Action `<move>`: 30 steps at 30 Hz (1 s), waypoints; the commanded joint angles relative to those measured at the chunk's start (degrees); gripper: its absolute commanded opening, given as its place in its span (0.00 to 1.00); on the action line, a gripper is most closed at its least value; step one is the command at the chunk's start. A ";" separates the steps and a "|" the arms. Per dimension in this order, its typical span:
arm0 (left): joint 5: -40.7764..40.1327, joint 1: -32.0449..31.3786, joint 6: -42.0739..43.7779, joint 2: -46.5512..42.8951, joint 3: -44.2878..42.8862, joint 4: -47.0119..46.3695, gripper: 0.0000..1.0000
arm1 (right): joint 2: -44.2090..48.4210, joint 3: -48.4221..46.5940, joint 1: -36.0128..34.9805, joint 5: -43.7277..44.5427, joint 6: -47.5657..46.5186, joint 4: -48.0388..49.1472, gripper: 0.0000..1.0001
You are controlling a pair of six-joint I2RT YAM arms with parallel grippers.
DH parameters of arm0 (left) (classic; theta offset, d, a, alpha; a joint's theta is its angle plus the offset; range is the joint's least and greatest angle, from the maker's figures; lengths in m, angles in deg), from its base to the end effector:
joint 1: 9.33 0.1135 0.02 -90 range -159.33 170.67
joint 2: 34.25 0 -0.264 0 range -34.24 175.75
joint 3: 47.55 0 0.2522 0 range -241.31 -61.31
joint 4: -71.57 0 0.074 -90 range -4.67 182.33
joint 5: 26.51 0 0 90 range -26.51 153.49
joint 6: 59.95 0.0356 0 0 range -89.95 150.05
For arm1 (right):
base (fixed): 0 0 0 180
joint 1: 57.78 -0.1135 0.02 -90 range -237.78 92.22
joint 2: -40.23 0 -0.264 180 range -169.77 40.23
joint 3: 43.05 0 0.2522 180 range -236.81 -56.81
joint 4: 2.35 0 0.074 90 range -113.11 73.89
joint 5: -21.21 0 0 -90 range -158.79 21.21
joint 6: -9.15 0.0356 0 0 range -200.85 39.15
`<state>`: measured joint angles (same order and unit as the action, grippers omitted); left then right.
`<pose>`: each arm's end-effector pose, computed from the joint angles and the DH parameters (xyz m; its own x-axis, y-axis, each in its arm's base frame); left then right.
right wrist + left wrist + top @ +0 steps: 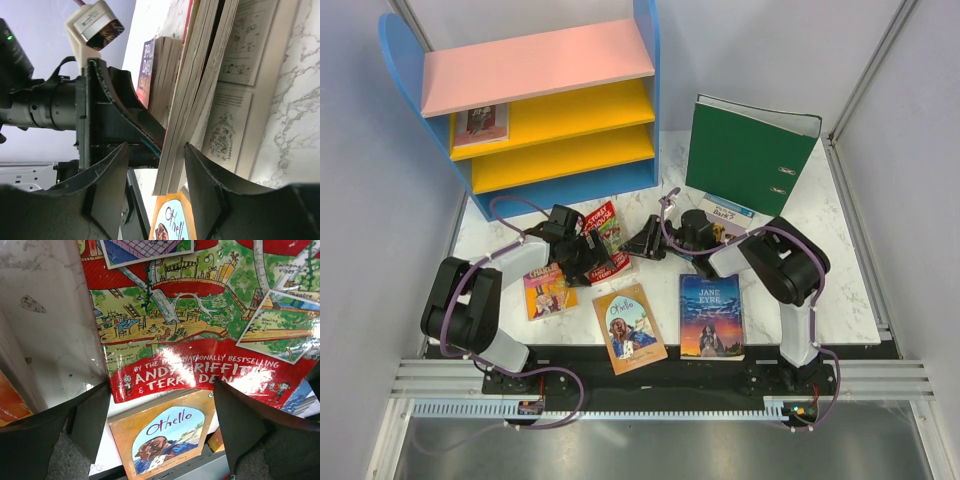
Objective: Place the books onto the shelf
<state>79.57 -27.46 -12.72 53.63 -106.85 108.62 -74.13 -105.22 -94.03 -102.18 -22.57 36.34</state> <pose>0.2596 -0.0954 0.1581 -0.9123 -0.3879 -0.1316 -0.2886 0.8367 -0.4654 0.2984 0.2431 0.1305 -0.8860 0.2310 -0.4020 -0.3263 0.3051 0.8947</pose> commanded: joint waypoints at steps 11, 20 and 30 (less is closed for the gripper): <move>-4.65 -0.06 0.05 -0.25 -0.69 -0.70 0.91 | -4.63 -8.29 -2.51 -1.86 -8.71 -19.49 0.54; -8.05 -0.15 0.41 -7.94 0.79 -0.70 0.92 | -4.65 -7.15 -2.16 -3.18 -5.72 -13.95 0.00; -10.54 -0.15 -4.87 -41.71 17.93 -19.29 0.98 | 6.78 -0.82 0.92 -4.76 4.81 3.35 0.00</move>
<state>70.02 -27.46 -13.72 21.98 -96.18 101.69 -73.39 -107.45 -94.25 -104.65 -24.56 23.79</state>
